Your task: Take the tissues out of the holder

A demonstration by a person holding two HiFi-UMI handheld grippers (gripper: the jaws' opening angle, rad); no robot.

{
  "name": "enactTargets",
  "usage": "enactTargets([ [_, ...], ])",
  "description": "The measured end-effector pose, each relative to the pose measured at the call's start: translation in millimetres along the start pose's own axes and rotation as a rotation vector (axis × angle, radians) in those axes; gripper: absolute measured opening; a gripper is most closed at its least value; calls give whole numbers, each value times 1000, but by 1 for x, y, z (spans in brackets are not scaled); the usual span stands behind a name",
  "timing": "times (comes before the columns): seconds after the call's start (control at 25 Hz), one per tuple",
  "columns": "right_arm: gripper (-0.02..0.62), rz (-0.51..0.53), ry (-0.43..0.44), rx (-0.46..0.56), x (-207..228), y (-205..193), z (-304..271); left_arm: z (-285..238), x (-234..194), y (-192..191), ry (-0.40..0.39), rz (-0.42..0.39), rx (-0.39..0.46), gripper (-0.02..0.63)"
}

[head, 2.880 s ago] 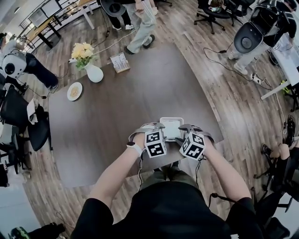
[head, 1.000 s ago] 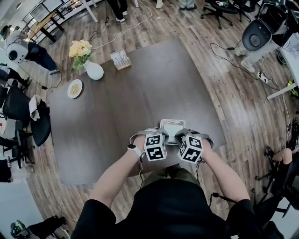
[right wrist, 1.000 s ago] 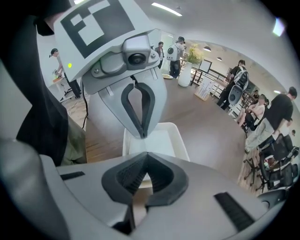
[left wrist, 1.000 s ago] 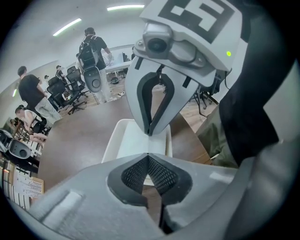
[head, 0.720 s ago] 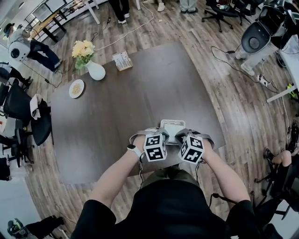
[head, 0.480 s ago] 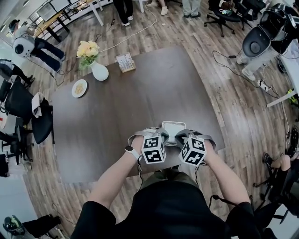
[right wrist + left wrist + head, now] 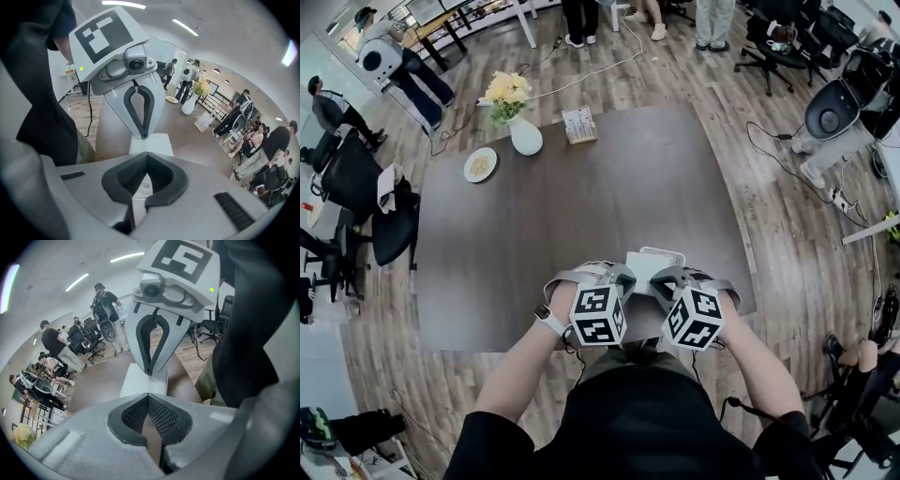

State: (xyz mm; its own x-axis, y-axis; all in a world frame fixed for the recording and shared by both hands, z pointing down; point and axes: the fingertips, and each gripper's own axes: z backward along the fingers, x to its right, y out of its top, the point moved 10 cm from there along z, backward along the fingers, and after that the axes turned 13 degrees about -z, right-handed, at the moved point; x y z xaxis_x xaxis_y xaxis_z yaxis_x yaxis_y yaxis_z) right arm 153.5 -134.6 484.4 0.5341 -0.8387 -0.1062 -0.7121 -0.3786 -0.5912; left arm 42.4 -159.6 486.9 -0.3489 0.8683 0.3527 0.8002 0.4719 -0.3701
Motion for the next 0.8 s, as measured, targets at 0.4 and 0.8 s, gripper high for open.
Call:
enactTargets([
  [0.4,6,106,66,61,-20,42,-3,46,20,-23,69,96,-52,5],
  [0.8,7,230,122,118,-34,75,-20,72,38,-45,146,241,-153,5],
])
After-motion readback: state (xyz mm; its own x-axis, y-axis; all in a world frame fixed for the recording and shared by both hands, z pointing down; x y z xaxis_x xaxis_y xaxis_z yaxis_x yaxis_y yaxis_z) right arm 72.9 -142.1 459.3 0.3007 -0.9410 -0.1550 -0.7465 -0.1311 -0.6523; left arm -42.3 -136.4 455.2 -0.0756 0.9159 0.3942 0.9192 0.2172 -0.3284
